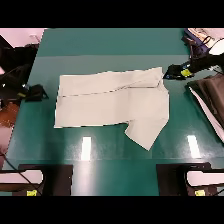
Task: Fold the shirts.
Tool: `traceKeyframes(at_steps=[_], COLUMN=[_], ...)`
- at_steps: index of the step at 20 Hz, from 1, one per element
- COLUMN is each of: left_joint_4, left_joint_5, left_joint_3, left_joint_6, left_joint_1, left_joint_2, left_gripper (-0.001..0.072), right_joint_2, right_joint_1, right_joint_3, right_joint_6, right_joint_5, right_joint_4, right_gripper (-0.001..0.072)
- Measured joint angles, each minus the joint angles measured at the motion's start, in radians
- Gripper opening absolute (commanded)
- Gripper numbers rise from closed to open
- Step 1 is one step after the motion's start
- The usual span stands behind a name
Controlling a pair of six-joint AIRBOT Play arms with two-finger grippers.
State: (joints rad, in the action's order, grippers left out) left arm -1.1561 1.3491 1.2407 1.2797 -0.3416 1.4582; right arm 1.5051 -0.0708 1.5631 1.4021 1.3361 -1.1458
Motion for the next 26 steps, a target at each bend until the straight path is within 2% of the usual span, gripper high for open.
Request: traceKeyframes(at_steps=[5, 12, 13, 14, 17, 18, 19, 22, 26], left_joint_4=[0.093, 0.144, 0.154, 0.161, 0.195, 0.204, 0.209, 0.231, 0.259], left_joint_5=[-0.014, -0.048, -0.05, -0.06, -0.103, -0.113, -0.13, -0.165, -0.164], left_joint_3=[-0.297, -0.473, -0.483, -0.491, -0.503, -0.505, -0.507, -0.508, -0.508], left_joint_6=[-0.053, -0.073, -0.073, -0.073, -0.076, -0.077, -0.078, -0.093, -0.104], left_joint_1=[-0.058, -0.071, -0.071, -0.071, -0.071, -0.07, -0.07, -0.071, -0.071], left_joint_2=[-0.119, -0.15, -0.151, -0.152, -0.152, -0.152, -0.152, -0.152, -0.169], left_gripper=[0.0486, 0.0486, 0.0463, 0.0353, 0.0355, 0.0279, 0.004, 0.0022, 0.0022], right_joint_2=[-0.048, -0.077, -0.078, -0.079, -0.08, -0.082, -0.087, -0.136, -0.256], right_joint_1=[-0.01, -0.012, -0.012, -0.012, -0.012, -0.012, -0.012, -0.022, -0.07], right_joint_3=[0.0, 0.0, 0.0, 0.0, 0.0, -0.004, -0.016, -0.117, -0.377], right_joint_6=[-0.014, -0.017, -0.017, -0.017, -0.017, -0.018, -0.018, -0.018, -0.018], right_joint_5=[0.037, 0.094, 0.103, 0.111, 0.146, 0.163, 0.172, 0.173, 0.13], right_joint_4=[0.041, 0.053, 0.053, 0.054, 0.054, 0.054, 0.055, 0.054, 0.054], right_gripper=[0.0377, 0.0376, 0.0376, 0.0376, 0.0376, 0.0376, 0.0376, 0.0376, 0.0376])
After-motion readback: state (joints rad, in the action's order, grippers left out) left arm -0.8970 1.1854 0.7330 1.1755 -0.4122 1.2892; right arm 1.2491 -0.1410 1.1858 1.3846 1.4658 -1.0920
